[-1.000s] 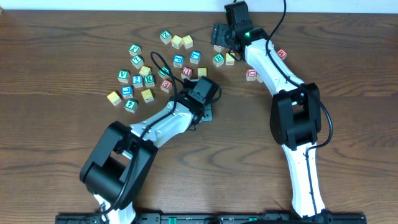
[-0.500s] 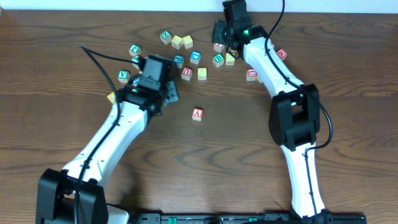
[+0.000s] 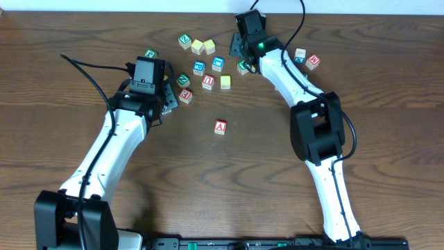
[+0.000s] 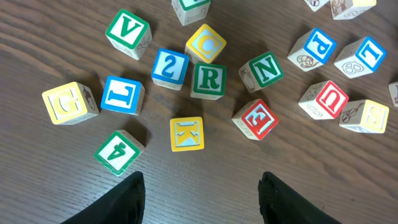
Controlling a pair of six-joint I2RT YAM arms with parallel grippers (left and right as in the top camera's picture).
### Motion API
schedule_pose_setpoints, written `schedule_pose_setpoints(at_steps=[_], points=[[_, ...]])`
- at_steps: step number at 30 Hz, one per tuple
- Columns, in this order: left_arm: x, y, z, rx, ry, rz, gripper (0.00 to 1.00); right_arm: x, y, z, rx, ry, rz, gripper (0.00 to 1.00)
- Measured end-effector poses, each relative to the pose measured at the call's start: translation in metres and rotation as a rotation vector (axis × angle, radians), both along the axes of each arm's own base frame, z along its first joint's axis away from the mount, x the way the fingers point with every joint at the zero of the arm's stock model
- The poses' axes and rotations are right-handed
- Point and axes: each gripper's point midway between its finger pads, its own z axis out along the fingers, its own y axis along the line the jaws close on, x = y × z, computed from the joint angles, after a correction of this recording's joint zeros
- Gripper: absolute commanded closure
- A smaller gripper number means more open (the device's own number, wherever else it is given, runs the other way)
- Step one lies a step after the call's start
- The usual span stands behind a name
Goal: Spell out AI2
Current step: 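Lower right gripper onto red I block and grasp it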
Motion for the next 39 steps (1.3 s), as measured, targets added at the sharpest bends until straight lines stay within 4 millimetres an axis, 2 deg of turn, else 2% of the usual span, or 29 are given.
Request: schedule_pose_setpoints(at_steps=[7,11,16,23,39], points=[[0.0,0.0,0.0,0.003,0.002,-0.002,0.42,0.001,0.0,-0.009,0.0,0.004,-0.005,0.45],[0.0,0.001,0.0,0.006,0.002,-0.001,0.42,0.001,0.0,-0.012,0.008,0.008,-0.018,0.5],[0.0,0.001,0.0,0.006,0.002,-0.001,0.42,0.001,-0.001,-0.017,0.014,0.017,-0.029,0.61],[0.0,0.001,0.0,0.006,0.002,-0.001,0.42,0.0,-0.001,-0.02,0.016,0.023,-0.035,0.62],[0.0,0.001,0.0,0.006,0.002,-0.001,0.41,0.0,-0.002,-0.02,-0.012,0.02,-0.004,0.7]])
